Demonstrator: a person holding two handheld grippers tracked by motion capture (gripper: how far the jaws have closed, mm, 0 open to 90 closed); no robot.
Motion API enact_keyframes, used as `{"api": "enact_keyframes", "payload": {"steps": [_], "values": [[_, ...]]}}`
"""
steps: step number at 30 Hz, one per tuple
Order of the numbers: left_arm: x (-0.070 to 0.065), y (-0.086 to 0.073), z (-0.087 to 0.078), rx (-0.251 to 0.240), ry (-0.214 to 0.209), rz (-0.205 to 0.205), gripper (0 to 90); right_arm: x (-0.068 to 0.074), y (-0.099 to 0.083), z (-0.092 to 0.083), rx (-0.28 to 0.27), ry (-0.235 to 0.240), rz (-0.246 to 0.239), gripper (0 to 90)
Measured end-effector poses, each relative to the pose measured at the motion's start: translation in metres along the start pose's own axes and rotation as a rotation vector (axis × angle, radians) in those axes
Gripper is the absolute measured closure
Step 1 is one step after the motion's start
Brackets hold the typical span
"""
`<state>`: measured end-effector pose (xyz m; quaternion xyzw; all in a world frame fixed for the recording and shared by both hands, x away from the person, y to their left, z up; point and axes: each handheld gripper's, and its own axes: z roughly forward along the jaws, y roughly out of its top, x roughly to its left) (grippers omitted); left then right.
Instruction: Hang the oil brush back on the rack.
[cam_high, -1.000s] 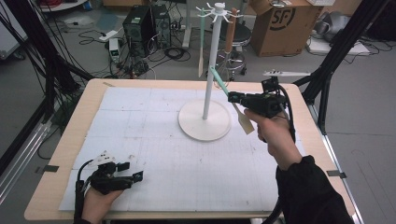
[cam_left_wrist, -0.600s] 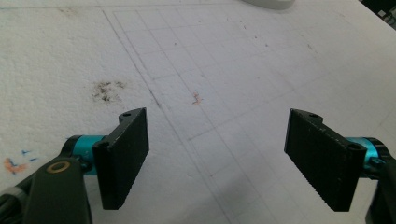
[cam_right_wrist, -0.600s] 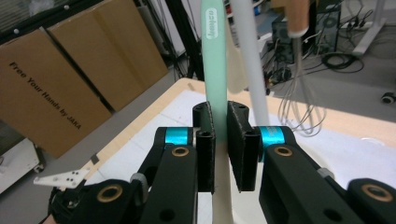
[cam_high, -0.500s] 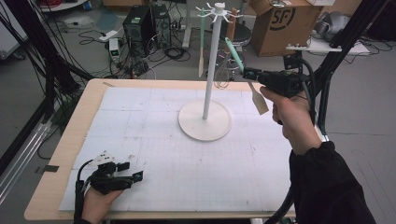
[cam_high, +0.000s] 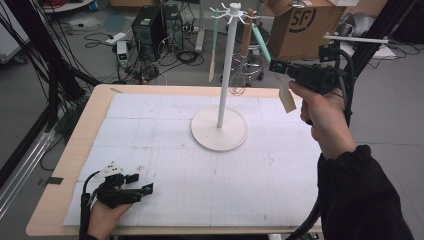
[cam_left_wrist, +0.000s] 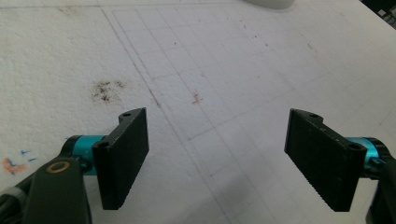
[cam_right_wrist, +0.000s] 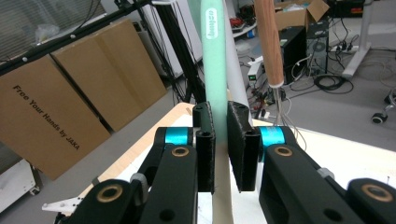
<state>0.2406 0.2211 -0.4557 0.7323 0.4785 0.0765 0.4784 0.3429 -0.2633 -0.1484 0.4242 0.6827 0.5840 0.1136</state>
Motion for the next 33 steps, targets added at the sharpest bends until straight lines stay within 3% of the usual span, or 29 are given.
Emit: {"api": "enact_keyframes", "payload": {"steps": [10,33], "values": [[0.0,0.0,0.0,0.0,-0.001,0.0,22.3,0.007,0.004,0.004,-0.005,0.027,-0.007,82.1],[0.0,0.0,0.0,0.0,0.0,0.002,22.3,0.005,0.003,0.025,0.023,0.002,-0.007,81.8]]}}
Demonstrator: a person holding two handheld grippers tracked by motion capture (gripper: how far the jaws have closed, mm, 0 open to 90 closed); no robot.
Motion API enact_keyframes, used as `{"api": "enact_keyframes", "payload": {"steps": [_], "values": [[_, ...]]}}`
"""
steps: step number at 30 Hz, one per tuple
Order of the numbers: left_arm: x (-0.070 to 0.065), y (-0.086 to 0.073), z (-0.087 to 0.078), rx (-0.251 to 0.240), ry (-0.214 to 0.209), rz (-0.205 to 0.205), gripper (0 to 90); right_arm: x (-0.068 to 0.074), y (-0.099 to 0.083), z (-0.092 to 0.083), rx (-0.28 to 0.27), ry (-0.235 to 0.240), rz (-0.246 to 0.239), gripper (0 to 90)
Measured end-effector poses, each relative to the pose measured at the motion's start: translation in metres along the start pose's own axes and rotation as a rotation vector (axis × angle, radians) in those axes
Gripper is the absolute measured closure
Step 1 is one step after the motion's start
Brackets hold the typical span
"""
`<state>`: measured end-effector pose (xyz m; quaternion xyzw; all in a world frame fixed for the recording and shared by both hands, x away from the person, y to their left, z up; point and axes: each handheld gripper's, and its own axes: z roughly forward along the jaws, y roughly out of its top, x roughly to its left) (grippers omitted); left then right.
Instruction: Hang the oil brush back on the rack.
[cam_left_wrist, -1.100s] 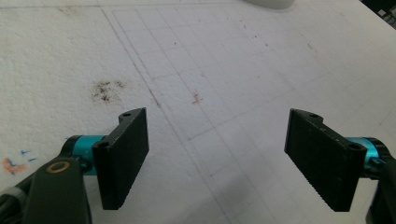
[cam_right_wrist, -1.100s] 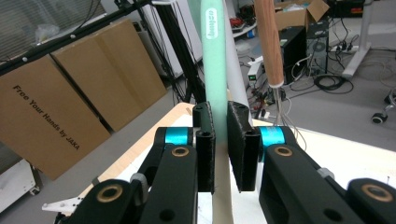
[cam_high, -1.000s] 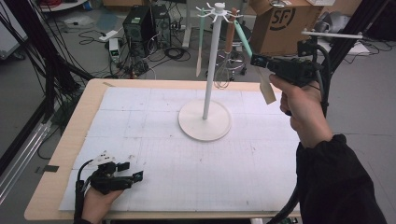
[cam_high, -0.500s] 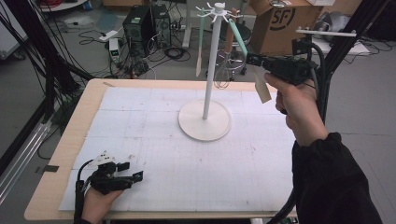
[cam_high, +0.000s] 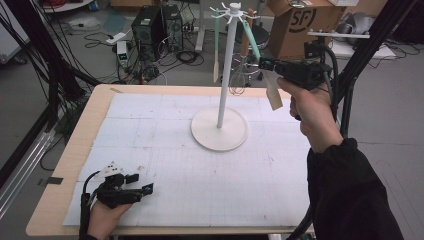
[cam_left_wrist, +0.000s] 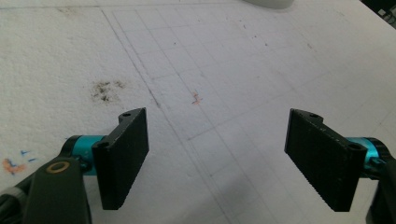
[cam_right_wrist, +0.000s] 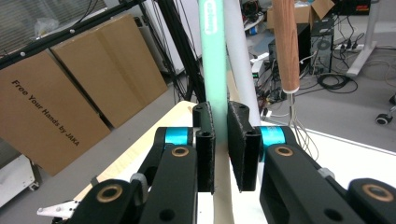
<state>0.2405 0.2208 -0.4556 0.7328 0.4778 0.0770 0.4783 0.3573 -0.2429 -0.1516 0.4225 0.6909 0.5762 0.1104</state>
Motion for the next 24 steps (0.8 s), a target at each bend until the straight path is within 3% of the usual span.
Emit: {"api": "enact_keyframes", "payload": {"steps": [24], "values": [[0.0,0.0,0.0,-0.001,-0.005,-0.003,22.3,-0.01,-0.006,0.02,0.005,0.018,0.037,80.3]]}}
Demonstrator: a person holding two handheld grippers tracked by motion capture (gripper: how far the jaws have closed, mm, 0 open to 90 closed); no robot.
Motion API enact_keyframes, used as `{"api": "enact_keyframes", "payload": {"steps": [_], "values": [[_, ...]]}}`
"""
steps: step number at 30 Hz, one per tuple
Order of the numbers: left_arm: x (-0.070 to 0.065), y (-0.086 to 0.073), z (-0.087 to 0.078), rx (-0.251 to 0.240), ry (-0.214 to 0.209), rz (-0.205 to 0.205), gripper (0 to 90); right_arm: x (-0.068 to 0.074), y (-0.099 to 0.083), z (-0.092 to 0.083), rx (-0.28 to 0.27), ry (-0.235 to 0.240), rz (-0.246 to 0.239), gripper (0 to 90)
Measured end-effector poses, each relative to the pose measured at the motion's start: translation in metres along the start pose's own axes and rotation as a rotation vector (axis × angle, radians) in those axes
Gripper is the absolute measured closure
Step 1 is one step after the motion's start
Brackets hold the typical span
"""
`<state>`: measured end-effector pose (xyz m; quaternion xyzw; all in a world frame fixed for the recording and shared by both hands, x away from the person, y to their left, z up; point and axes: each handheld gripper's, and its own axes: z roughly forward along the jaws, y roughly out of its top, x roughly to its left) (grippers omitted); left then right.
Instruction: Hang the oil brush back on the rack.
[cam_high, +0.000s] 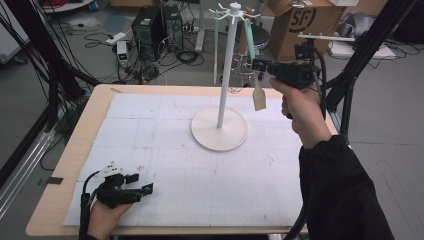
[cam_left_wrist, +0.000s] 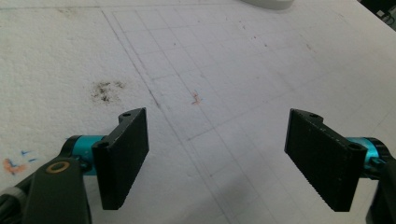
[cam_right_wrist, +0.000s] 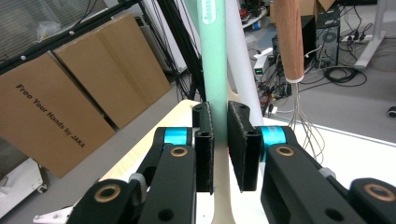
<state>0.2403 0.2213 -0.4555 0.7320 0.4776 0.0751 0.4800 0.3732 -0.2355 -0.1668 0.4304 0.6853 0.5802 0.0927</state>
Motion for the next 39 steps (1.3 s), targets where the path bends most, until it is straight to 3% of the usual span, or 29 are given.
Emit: {"api": "enact_keyframes", "payload": {"steps": [5,17,21,28,39], "values": [[0.0,0.0,0.0,-0.001,0.0,0.002,22.3,-0.001,-0.001,0.0,-0.001,0.002,0.005,73.7],[0.0,0.0,0.0,0.002,0.005,0.005,22.3,-0.004,-0.01,-0.005,0.016,-0.025,0.009,70.6],[0.0,0.0,0.0,0.004,0.005,0.009,22.3,-0.008,-0.03,-0.006,0.045,-0.064,-0.029,64.6],[0.0,0.0,-0.001,-0.001,0.006,0.004,22.0,-0.018,-0.072,-0.007,0.106,-0.127,-0.065,39.2],[0.0,0.0,-0.001,-0.005,0.011,0.001,21.9,-0.022,-0.127,-0.007,0.163,-0.144,-0.112,29.1]]}}
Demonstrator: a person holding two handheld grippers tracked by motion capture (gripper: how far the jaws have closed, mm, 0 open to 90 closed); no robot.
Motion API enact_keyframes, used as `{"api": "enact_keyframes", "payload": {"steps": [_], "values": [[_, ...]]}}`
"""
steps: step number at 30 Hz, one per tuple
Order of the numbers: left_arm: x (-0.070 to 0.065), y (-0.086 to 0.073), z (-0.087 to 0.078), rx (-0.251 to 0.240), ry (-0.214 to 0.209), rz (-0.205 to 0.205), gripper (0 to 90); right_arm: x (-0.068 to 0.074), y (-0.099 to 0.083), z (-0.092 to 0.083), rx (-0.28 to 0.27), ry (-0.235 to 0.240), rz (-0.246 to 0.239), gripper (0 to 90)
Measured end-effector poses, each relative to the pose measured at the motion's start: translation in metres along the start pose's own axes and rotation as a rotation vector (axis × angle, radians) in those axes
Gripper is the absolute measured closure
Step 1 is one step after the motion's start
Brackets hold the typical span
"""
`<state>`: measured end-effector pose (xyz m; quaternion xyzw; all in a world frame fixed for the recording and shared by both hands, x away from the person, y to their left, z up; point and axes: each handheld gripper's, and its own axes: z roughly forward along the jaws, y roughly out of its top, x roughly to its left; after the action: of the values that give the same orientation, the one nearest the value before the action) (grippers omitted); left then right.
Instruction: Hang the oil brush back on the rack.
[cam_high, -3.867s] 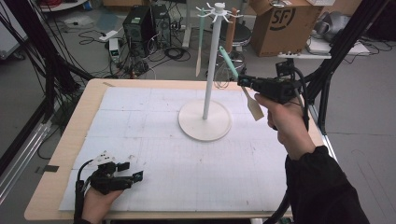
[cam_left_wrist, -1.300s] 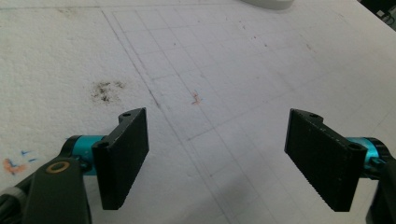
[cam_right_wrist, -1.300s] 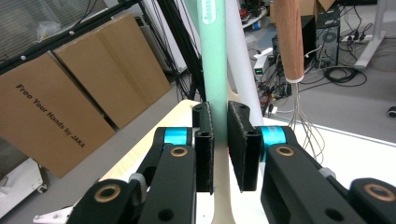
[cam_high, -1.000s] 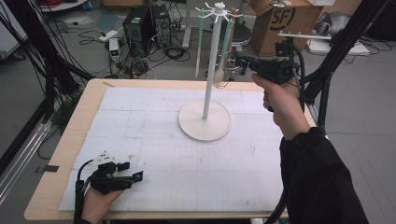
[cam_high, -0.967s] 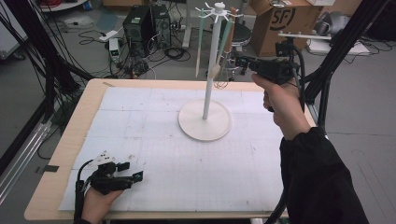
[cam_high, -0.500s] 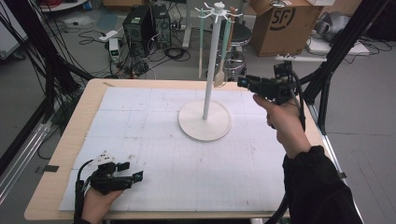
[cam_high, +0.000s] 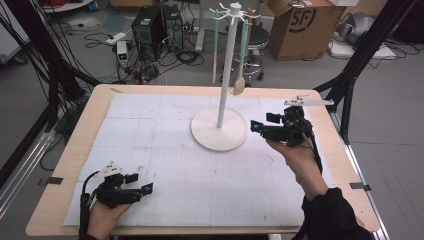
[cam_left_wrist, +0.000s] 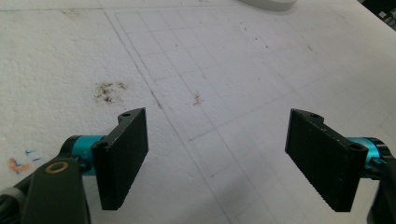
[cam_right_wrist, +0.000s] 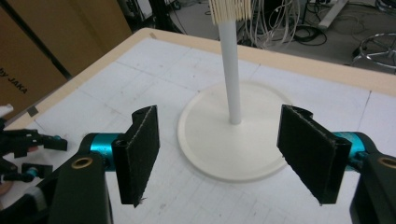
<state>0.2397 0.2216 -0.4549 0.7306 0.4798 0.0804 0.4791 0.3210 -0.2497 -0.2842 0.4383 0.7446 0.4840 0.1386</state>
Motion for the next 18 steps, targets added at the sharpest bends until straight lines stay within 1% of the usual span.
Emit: {"api": "enact_keyframes", "payload": {"steps": [4,7,9,10,11,12,13,15,17,18], "values": [[0.0,0.0,-0.001,-0.001,-0.006,-0.002,21.9,-0.001,-0.021,0.005,0.009,0.014,0.023,27.3],[0.001,0.0,-0.001,-0.003,-0.003,-0.006,21.9,-0.002,-0.038,0.007,0.015,0.001,0.029,25.4],[0.0,0.0,-0.001,0.0,-0.005,-0.002,21.9,-0.003,-0.051,0.009,0.015,0.007,0.04,24.4],[0.0,0.0,-0.001,0.0,-0.004,-0.001,21.9,-0.004,-0.057,0.01,0.028,0.007,0.048,24.2],[0.0,0.0,-0.001,-0.001,-0.004,-0.002,21.9,-0.004,-0.063,0.011,0.026,0.017,0.055,23.9],[0.0,-0.001,-0.001,-0.002,-0.004,-0.003,21.9,-0.005,-0.069,0.013,0.035,0.018,0.064,23.5],[0.001,-0.001,-0.001,-0.004,-0.001,-0.005,21.9,-0.006,-0.073,0.014,0.049,0.015,0.064,23.5],[0.0,-0.001,-0.001,-0.003,-0.001,-0.005,21.9,-0.006,-0.083,0.016,0.048,0.036,0.079,23.4],[0.0,0.0,-0.001,-0.002,-0.002,-0.002,21.9,-0.004,-0.09,0.019,0.079,0.031,0.085,23.4],[0.0,-0.001,-0.001,-0.002,-0.001,-0.004,21.9,-0.003,-0.094,0.019,0.071,0.048,0.087,23.4]]}}
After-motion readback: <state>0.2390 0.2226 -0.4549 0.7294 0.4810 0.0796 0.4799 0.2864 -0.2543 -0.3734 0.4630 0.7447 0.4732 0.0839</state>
